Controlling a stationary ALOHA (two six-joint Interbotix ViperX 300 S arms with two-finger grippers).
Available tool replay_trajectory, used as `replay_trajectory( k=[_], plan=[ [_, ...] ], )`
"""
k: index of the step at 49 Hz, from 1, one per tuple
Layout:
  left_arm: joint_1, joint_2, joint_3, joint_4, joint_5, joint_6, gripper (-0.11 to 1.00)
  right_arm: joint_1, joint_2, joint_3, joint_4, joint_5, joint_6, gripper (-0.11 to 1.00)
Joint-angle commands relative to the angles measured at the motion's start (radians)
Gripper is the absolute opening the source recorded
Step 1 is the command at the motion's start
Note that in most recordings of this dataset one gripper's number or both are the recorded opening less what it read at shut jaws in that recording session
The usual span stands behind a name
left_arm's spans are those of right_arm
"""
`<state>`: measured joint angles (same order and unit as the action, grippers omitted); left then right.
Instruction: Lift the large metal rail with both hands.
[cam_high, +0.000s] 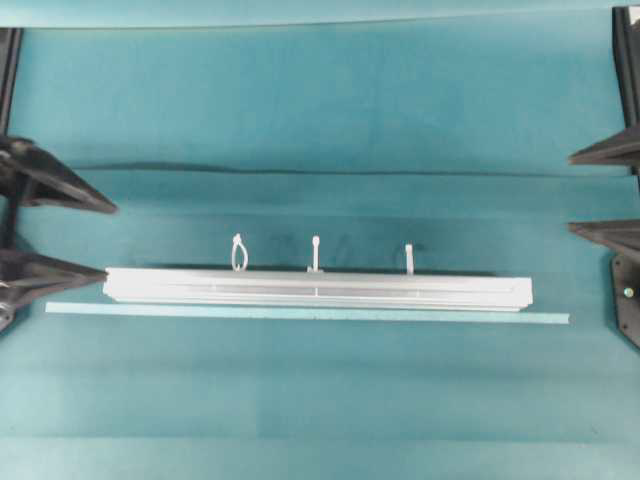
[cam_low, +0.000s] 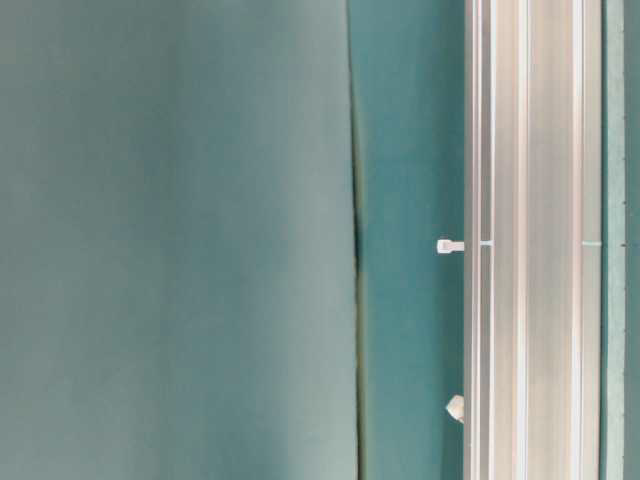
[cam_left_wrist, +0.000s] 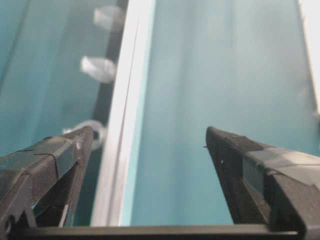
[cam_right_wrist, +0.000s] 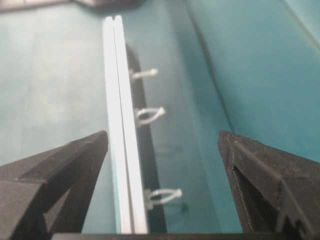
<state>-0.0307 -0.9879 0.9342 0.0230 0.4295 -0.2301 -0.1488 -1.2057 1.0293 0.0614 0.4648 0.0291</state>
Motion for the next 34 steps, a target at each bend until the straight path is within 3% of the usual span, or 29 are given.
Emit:
replay_trajectory(
  k=[1,18,34],
  plan=[
    [0.005,-0.031,-0.011,0.003,-0.017,-0.002,0.96,-0.006,-0.041,0.008,0.003,-0.008,0.009,0.93],
    [0.032,-0.132,0.009,0.003,-0.015,0.005,0.96,-0.031,-0.195,0.048,0.005,-0.008,0.087,0.93],
    [0.06,-0.153,0.017,0.003,-0.017,0.009,0.96,-0.052,-0.219,0.066,0.003,0.011,0.091,0.93]
  ],
)
